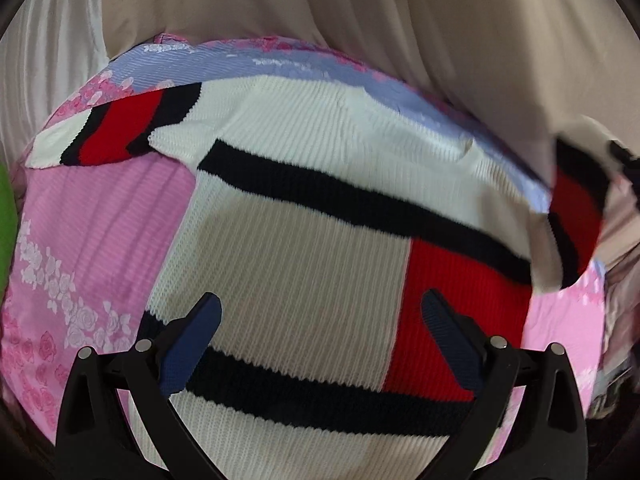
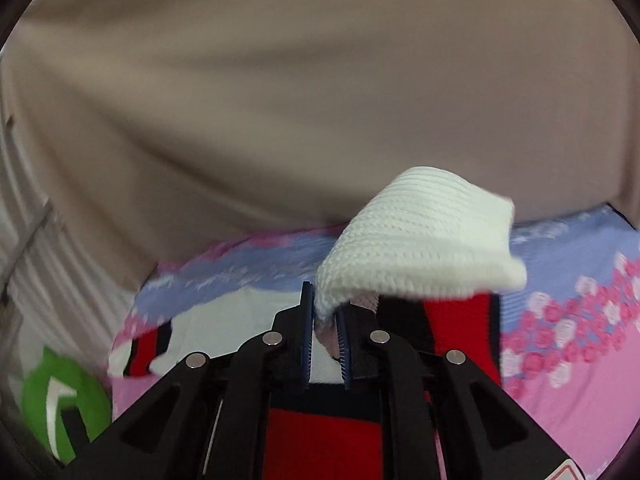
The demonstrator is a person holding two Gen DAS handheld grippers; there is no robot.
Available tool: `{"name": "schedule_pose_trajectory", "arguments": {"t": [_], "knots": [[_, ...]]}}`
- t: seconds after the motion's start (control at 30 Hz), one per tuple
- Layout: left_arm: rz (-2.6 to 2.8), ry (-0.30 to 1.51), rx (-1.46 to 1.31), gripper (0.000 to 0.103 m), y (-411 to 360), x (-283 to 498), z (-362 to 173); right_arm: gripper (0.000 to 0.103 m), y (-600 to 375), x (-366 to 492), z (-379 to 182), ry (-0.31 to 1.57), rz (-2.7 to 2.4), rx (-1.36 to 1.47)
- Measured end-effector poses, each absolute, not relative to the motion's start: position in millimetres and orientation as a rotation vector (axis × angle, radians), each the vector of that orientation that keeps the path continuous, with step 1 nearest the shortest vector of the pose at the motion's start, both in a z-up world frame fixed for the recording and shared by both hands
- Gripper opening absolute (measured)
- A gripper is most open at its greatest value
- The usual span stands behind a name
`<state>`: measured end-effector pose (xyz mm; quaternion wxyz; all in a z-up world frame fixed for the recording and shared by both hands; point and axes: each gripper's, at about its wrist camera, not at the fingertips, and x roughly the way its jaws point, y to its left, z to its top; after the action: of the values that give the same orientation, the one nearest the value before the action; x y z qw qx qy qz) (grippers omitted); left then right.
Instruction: Fold small clothes
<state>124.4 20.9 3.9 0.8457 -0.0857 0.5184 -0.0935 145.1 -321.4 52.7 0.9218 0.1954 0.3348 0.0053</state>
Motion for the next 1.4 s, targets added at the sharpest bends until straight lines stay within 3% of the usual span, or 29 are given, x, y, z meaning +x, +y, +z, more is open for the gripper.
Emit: {"name": "schedule_pose_trajectory", "arguments": {"t": [0.13, 0.23, 0.3, 0.47, 0.63, 0.67, 0.73, 0.77, 0.83, 0.87, 1.1, 1.3, 1.4], "knots": [[-0.206, 1.077, -0.264, 0.098, 35.9, 143.4, 5.9, 0.04, -217.0, 180.2, 7.3, 0.805, 0.128, 0.204], [-0.202, 1.092, -0.286, 0.098, 41.1, 160.8, -0.5, 0.041, -171.5, 170.6, -21.1, 0.857, 0.145, 0.087], [-0.198, 1.1, -0.316, 0.098, 42.3, 172.5, -5.6, 0.047, -175.4, 159.8, -31.6, 0.871, 0.119, 0.073], [-0.204, 1.157, -0.4, 0.098, 24.3, 217.7, -29.9, 0.059, -255.8, 118.6, -56.2, 0.935, -0.118, 0.182], [-0.22, 1.202, -0.418, 0.097, -11.7, 271.2, -60.1, 0.06, -343.6, 79.2, -91.9, 1.032, -0.351, 0.371], [-0.208, 1.226, -0.411, 0.093, -18.6, 279.5, -67.2, 0.06, -355.3, 73.4, -98.4, 1.042, -0.376, 0.404], [-0.199, 1.255, -0.42, 0.055, -27.2, 289.9, -76.9, 0.06, -368.1, 67.7, -107.5, 1.055, -0.404, 0.436], [-0.179, 1.264, -0.408, 0.049, -30.7, 292.0, -78.0, 0.06, -369.4, 67.5, -110.6, 1.057, -0.412, 0.435], [-0.186, 1.246, -0.389, 0.015, -34.4, 292.7, -72.4, 0.06, -369.7, 69.3, -117.2, 1.064, -0.422, 0.436], [-0.208, 1.24, -0.392, 0.008, -35.1, 292.3, -68.3, 0.06, -370.1, 69.9, -120.7, 1.065, -0.421, 0.438], [-0.216, 1.123, -0.415, 0.005, -7.0, 271.4, -30.4, 0.056, -361.3, 95.9, -124.0, 1.042, -0.391, 0.399], [-0.082, 1.162, -0.428, 0.0, 29.5, 260.8, -55.1, 0.042, -348.5, 107.9, -125.8, 1.039, -0.357, 0.38], [-0.067, 1.198, -0.418, 0.0, 33.9, 258.5, -67.6, 0.028, -346.8, 113.0, -139.0, 1.092, -0.359, 0.37]]}}
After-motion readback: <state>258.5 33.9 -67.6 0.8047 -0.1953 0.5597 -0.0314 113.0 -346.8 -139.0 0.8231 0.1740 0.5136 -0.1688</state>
